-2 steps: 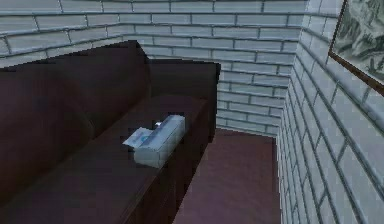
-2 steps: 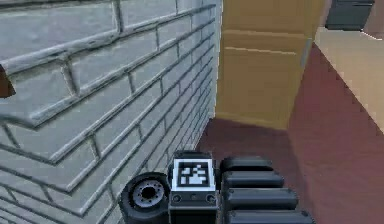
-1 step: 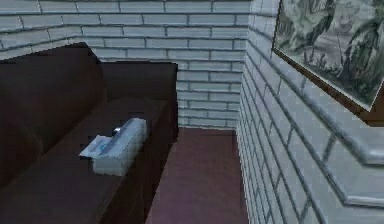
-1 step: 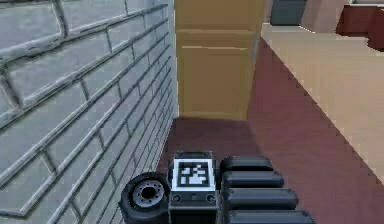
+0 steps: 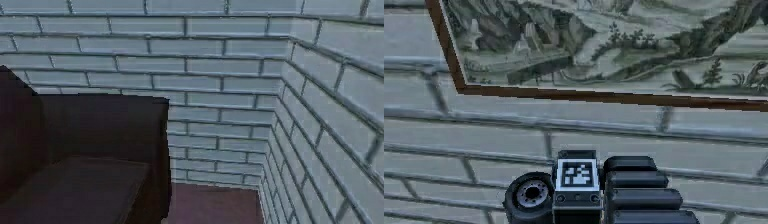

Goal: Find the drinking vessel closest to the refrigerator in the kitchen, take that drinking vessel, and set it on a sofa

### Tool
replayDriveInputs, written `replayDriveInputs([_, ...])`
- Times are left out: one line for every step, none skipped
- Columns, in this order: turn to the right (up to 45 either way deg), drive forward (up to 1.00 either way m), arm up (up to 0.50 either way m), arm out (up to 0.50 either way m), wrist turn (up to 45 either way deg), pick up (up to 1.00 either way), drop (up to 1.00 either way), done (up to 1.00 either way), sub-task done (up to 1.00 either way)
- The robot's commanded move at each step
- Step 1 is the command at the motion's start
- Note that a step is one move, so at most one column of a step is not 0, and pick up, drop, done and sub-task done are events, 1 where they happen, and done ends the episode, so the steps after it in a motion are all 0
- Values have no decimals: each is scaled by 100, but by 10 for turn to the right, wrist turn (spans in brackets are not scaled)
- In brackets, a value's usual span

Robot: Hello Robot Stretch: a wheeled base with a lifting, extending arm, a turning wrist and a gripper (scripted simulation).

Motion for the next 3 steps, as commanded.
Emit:
replayDriveInputs([450,0,0,0,0,0,0,0,0])
replayDriveInputs([450,0,0,0,0,0,0,0,0])
replayDriveInputs([270,0,0,0,0,0,0,0,0])
